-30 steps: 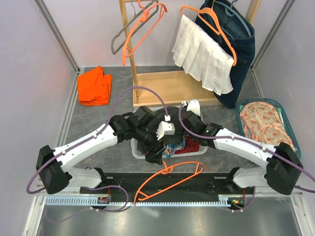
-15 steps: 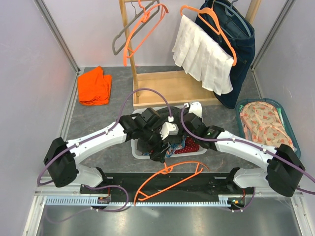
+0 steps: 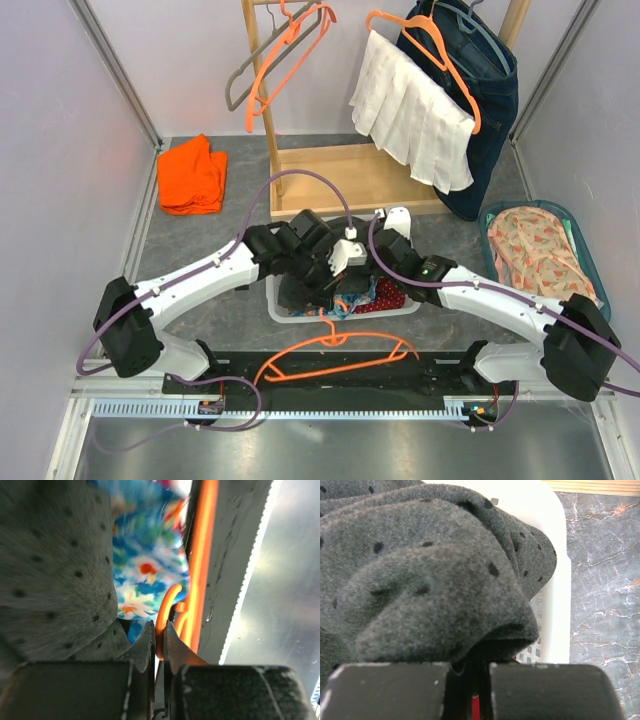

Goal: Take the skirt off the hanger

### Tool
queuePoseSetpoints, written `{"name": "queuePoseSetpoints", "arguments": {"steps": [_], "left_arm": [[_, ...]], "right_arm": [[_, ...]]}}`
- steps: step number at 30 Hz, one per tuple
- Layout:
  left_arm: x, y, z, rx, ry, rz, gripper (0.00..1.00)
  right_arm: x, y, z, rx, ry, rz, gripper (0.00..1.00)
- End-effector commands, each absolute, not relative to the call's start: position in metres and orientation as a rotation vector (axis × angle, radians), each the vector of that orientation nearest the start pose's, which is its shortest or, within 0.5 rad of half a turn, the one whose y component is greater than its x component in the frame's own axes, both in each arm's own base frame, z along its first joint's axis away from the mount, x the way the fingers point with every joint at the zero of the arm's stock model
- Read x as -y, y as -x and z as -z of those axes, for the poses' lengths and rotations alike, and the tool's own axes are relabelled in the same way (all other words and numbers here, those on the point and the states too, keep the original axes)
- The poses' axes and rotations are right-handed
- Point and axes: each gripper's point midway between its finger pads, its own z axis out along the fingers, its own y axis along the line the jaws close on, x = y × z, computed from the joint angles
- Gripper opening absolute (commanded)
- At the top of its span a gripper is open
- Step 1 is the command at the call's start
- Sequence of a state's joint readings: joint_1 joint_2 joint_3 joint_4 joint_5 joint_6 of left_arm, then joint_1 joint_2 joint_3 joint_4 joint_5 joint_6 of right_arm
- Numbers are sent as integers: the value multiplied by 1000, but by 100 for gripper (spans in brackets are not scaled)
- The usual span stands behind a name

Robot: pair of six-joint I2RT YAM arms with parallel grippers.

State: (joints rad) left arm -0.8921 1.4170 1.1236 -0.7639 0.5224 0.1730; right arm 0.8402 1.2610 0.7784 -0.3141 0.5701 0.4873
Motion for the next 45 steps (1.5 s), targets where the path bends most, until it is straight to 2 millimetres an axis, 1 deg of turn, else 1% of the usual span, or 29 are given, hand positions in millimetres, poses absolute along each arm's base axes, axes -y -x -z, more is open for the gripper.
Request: {"name": "queuePoseSetpoints", "arguments": {"steps": [1,2,3,5,6,8,9,11,12,15,16,19,21,24,26,27,29,30,31,32,33,34,35,36,38,40,42,43,45], "left_arm": [[312,-146,-217,-2017,-1553,943,2],[309,-142,-227,-2016,-1576,949,2],[316,-145,-257,-1947,-1569,972,2],[315,-141,-279,-1914,-1595,988,2],[320,-143,-306,-1840,-1586,998,2],[319,-141,-324,-1784,-1603,1000,2],[316,-137,-340,-1751,-1609,1007,2],[312,-131,-346,-1710,-1653,1007,2],[305,-126,-346,-1719,-1681,1002,2],[288,-118,-336,-1729,-1769,949,2],[282,-118,-335,-1701,-1793,922,2],[270,-123,-331,-1686,-1821,813,2],[260,-129,-333,-1668,-1812,726,2],[243,-135,-334,-1620,-1841,601,2],[230,-137,-335,-1605,-1847,526,2],[226,-139,-338,-1588,-1848,498,2],[220,-143,-346,-1563,-1828,443,2],[217,-143,-354,-1543,-1812,427,2],[217,-145,-360,-1529,-1792,415,2],[218,-151,-372,-1499,-1745,387,2],[216,-153,-382,-1485,-1703,376,2],[217,-156,-390,-1468,-1664,363,2],[220,-169,-402,-1441,-1594,323,2],[220,-171,-407,-1432,-1561,314,2],[218,-178,-418,-1416,-1498,286,2],[219,-182,-431,-1385,-1446,285,2],[220,-185,-441,-1372,-1399,291,2],[221,-186,-445,-1369,-1378,291,2],[221,-193,-448,-1392,-1323,289,2]], "right_arm": [[-189,-265,-96,-2271,149,-58,0],[-188,-263,-92,-2280,155,-51,0],[-187,-262,-89,-2290,159,-46,0],[-187,-259,-83,-2309,172,-44,0],[-187,-257,-81,-2318,180,-41,0],[-188,-254,-73,-2345,202,-40,0],[-187,-253,-70,-2357,215,-31,0],[-186,-250,-67,-2375,232,-19,0],[-186,-251,-70,-2371,231,-17,0],[-186,-253,-87,-2335,212,-54,0],[-186,-254,-98,-2311,186,-87,0],[-194,-254,-114,-2285,147,-185,0],[-201,-252,-116,-2275,138,-256,0],[-200,-251,-123,-2242,88,-296,1],[-194,-252,-133,-2200,49,-309,12],[-193,-252,-140,-2177,33,-329,29],[-195,-248,-141,-2176,24,-369,55],[-196,-246,-139,-2183,27,-384,60],[-197,-244,-137,-2196,34,-392,62],[-196,-240,-132,-2228,44,-383,64],[-195,-237,-130,-2243,49,-377,73],[-195,-236,-135,-2243,47,-385,75],[-193,-231,-133,-2263,58,-388,77],[-191,-228,-143,-2241,52,-414,80],[-188,-225,-162,-2206,50,-444,79],[-187,-221,-206,-2102,51,-533,77],[-186,-215,-240,-2026,64,-601,74],[-186,-215,-266,-1972,74,-628,74],[-175,-221,-293,-1899,30,-598,72]]}}
